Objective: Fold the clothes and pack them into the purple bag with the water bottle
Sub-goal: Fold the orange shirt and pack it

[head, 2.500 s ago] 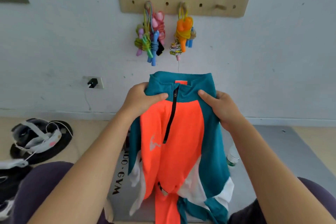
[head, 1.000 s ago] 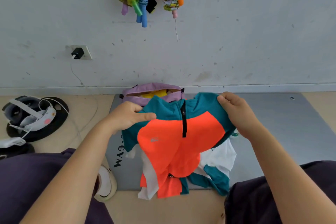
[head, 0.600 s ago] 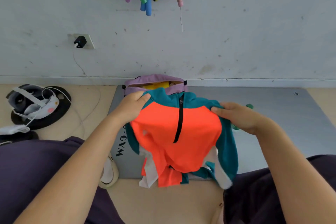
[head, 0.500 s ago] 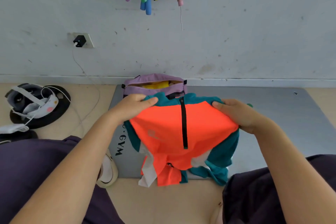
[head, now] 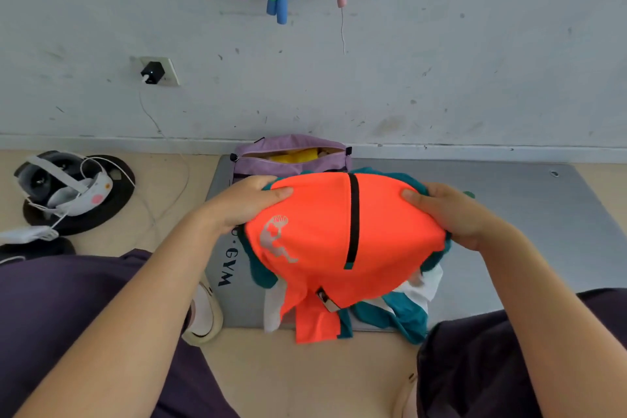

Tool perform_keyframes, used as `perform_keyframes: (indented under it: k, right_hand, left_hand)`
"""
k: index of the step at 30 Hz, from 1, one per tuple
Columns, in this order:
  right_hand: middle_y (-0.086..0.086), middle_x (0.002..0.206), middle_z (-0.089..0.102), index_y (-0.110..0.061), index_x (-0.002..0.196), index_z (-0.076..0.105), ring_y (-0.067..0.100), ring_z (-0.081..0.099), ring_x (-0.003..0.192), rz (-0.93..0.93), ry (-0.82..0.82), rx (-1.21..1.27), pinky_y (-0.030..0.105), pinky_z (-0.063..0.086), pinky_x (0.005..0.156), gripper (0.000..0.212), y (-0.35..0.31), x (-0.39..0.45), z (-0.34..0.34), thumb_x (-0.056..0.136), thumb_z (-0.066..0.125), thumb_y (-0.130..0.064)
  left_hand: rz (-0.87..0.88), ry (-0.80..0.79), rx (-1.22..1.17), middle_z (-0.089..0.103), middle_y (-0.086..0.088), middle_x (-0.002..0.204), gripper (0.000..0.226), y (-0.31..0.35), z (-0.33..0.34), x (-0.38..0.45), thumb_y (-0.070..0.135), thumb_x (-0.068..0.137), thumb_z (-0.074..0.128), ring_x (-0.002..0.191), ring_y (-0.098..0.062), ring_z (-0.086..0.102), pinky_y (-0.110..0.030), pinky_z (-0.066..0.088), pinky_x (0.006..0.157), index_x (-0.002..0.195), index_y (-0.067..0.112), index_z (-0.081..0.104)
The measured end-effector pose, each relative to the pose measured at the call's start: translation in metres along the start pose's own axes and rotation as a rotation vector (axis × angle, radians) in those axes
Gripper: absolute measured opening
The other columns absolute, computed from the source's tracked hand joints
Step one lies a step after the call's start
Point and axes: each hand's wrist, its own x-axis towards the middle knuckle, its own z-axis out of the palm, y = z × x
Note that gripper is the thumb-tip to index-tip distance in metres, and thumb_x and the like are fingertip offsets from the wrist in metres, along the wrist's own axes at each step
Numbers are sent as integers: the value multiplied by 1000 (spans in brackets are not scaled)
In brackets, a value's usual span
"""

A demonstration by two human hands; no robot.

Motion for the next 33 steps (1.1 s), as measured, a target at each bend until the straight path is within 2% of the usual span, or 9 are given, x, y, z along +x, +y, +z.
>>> perform_keyframes:
  k: [3, 5, 7, 10, 16, 20, 25, 29, 33]
  right_hand:
    - [0, 75, 72, -25, 83, 76, 11, 65, 65, 19, 11, -146, 26, 53, 58, 34, -9, -3, 1, 77, 71, -58]
    - [-4, 69, 68, -18, 80, 72, 9, 62, 60, 60, -114, -411, 25, 48, 59, 53, -14, -8, -3, 61, 77, -66]
    - [-6, 68, 69, -19, 75, 70, 7, 63, 60, 147, -231, -584, 24, 48, 61, 47, -15, -11, -4, 60, 81, -62]
    - [-5, 63, 66, -20, 65, 68, 7, 61, 56, 142, -198, -523, 19, 46, 55, 31, -13, -10, -8, 68, 84, -47]
    - [3, 84, 72, -10, 99, 71, 14, 66, 72, 9, -99, 21, 24, 53, 64, 26, -4, 2, -12, 83, 65, -30]
    - [5, 105, 73, -15, 113, 68, 20, 68, 92, -124, 96, -58, 35, 53, 85, 27, -22, 22, -16, 93, 61, -33]
    - [1, 67, 66, -23, 84, 69, 18, 66, 60, -255, 363, -167, 32, 54, 58, 20, -65, 28, -22, 86, 67, -43]
    - [7, 69, 60, -1, 88, 63, 22, 61, 64, -237, 387, -223, 39, 53, 67, 49, -71, 19, -21, 82, 70, -50]
    - [5, 72, 66, -9, 89, 69, 21, 62, 71, -158, 264, -259, 39, 51, 75, 43, -58, -1, -11, 87, 63, -51]
  left_hand:
    - [-55, -37, 125, 76, 4, 93, 69, 8, -9, -7, 75, 56, 76, 87, -19, 72, -36, 52, 85, 93, 16, 72]
    - [-119, -165, 271, 75, 4, 87, 82, 10, -20, -12, 76, 41, 82, 79, -16, 69, -35, 51, 78, 88, 10, 69]
    - [-171, -204, 395, 68, 4, 75, 73, 8, -24, -16, 71, 41, 85, 67, -16, 61, -34, 45, 66, 77, 11, 66]
    - [-106, -90, 354, 60, 4, 63, 49, 2, -25, -14, 63, 55, 82, 57, -13, 45, -27, 35, 53, 65, 18, 68]
    - [14, 74, 147, 69, 12, 72, 32, -4, -21, -4, 54, 80, 70, 71, -6, 61, -31, 42, 77, 71, 24, 68]
    - [97, 266, 144, 62, 18, 64, 27, 15, -27, 9, 47, 87, 68, 64, -4, 55, -22, 40, 62, 71, 26, 68]
    - [279, 498, 222, 45, 14, 53, 47, 53, -46, 12, 48, 82, 73, 49, -3, 38, -21, 28, 49, 62, 11, 53]
    - [252, 502, 311, 38, 5, 56, 47, 57, -48, 3, 47, 84, 71, 51, -10, 36, -29, 25, 52, 59, 18, 45]
    - [165, 350, 289, 51, 3, 62, 40, 43, -41, -16, 49, 82, 73, 60, -12, 46, -27, 32, 59, 68, 13, 61]
